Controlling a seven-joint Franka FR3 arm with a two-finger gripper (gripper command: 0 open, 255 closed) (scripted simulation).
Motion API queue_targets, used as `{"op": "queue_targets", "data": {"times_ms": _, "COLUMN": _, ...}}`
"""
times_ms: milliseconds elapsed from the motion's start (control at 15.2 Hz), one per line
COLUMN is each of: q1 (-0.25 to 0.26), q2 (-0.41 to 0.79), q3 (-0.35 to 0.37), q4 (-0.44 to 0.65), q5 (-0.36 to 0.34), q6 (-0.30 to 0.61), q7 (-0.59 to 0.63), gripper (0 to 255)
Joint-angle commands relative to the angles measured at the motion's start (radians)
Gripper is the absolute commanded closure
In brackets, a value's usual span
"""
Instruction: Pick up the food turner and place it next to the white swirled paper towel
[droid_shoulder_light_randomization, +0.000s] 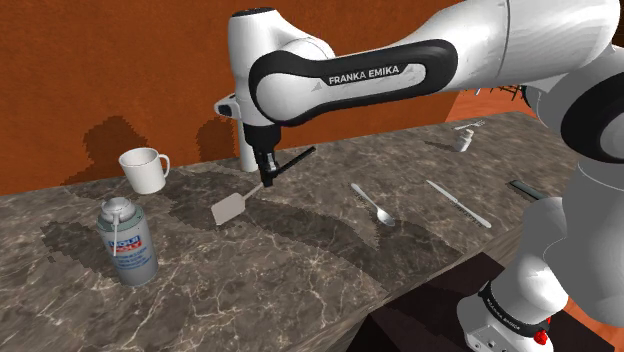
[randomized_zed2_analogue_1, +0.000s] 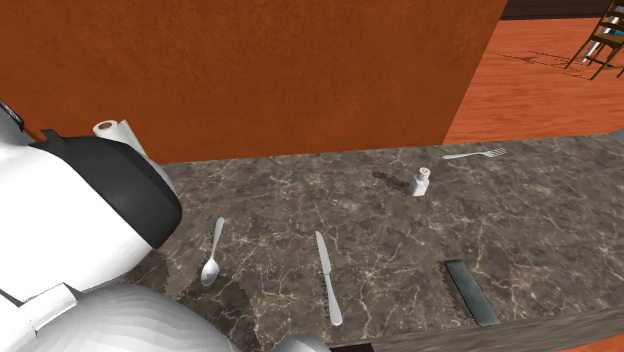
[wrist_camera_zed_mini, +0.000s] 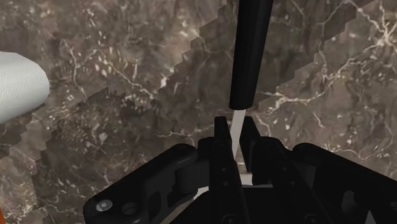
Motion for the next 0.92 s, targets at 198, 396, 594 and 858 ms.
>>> {"op": "queue_targets", "data": {"times_ms": 198, "q1": 0.000, "q2": 0.009, "q3": 0.001, "q4": -0.058, "q5": 0.001, "q6": 0.067, "q7": 0.001, "gripper": 255}}
{"op": "queue_targets", "data": {"times_ms": 396, "q1": 0.000, "q2": 0.019, "q3": 0.001, "q4": -0.084, "q5": 0.002, "q6": 0.103, "q7": 0.002, "gripper": 255}}
{"op": "queue_targets", "data": {"times_ms": 594, "q1": 0.000, "q2": 0.031, "q3": 0.002, "q4": -0.107, "q5": 0.003, "q6": 0.138, "q7": 0.002, "gripper": 255}}
{"op": "queue_targets", "data": {"times_ms": 858, "q1": -0.001, "q2": 0.049, "q3": 0.003, "q4": -0.135, "q5": 0.005, "q6": 0.185, "q7": 0.002, "gripper": 255}}
